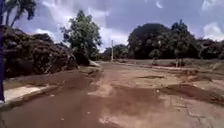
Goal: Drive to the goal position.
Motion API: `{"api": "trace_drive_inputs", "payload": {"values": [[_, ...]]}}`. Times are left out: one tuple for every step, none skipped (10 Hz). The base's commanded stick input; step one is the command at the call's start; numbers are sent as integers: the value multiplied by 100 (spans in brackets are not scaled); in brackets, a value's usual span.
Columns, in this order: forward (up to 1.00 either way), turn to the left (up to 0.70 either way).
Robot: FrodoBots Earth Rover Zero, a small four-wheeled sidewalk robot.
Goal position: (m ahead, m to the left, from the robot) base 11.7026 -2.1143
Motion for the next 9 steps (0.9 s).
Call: {"api": "trace_drive_inputs", "payload": {"values": [[100, 0], [100, 0], [100, 0], [100, 0], [100, 0], [100, 0], [100, 0], [100, 0], [100, 0]]}}
